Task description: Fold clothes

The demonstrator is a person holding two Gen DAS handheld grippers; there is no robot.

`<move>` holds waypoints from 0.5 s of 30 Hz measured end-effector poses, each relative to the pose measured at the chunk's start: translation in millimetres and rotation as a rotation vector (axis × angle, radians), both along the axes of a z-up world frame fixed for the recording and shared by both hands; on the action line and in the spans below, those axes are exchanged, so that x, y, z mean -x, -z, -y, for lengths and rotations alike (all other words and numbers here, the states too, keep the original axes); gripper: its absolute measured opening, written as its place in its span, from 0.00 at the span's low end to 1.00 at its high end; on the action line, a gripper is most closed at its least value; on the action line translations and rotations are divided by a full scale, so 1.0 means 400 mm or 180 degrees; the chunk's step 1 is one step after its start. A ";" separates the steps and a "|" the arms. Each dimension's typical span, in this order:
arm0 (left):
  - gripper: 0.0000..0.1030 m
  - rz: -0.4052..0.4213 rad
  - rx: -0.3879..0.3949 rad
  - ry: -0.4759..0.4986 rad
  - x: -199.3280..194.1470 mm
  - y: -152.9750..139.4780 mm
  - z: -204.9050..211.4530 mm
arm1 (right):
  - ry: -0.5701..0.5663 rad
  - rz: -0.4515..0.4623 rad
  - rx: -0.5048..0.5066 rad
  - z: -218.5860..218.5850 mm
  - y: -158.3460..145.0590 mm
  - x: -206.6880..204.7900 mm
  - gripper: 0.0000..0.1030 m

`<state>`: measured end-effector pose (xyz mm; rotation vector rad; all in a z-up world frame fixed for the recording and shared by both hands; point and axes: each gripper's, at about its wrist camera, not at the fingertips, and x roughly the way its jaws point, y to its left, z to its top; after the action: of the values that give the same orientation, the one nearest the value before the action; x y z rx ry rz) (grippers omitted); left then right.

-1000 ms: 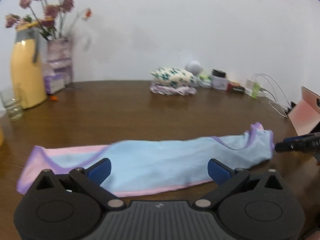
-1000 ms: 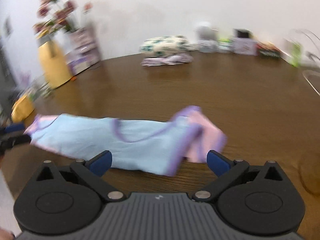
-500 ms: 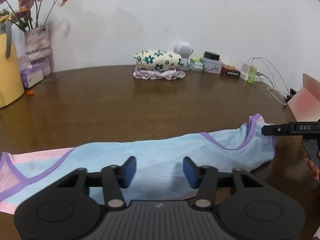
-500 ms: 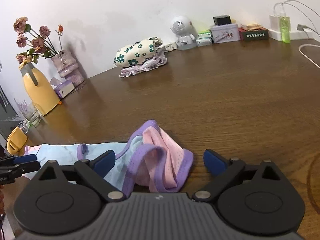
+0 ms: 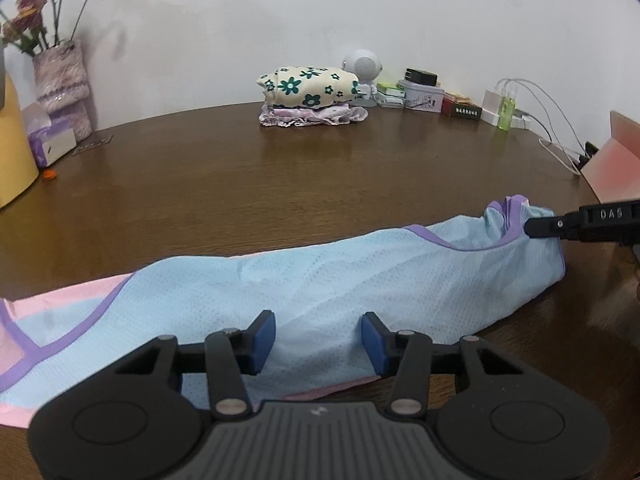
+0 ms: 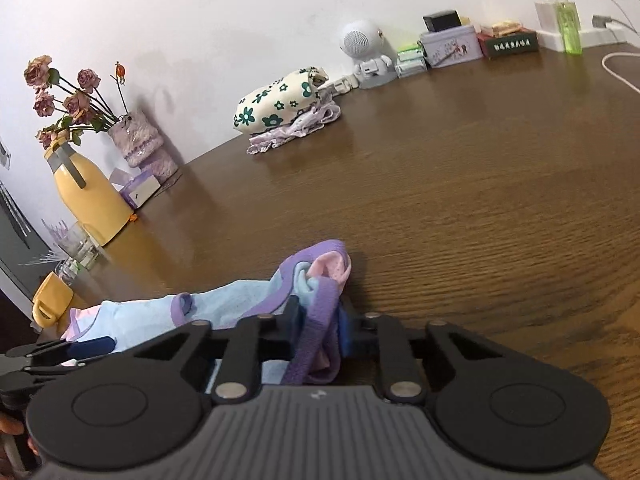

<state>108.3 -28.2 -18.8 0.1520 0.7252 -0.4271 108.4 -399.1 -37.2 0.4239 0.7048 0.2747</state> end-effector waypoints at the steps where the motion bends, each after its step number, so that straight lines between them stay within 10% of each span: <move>1: 0.44 -0.0004 -0.0010 0.0025 0.000 0.000 0.007 | -0.0015 0.0001 0.0013 0.001 -0.003 0.001 0.11; 15: 0.54 -0.0115 0.0078 0.0563 0.001 0.002 0.210 | 0.0287 0.0107 0.0707 0.133 -0.090 -0.007 0.09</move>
<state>107.7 -112.2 -19.5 0.1866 0.7445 -0.6083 111.3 -452.1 -1.1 0.2383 0.6730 0.1163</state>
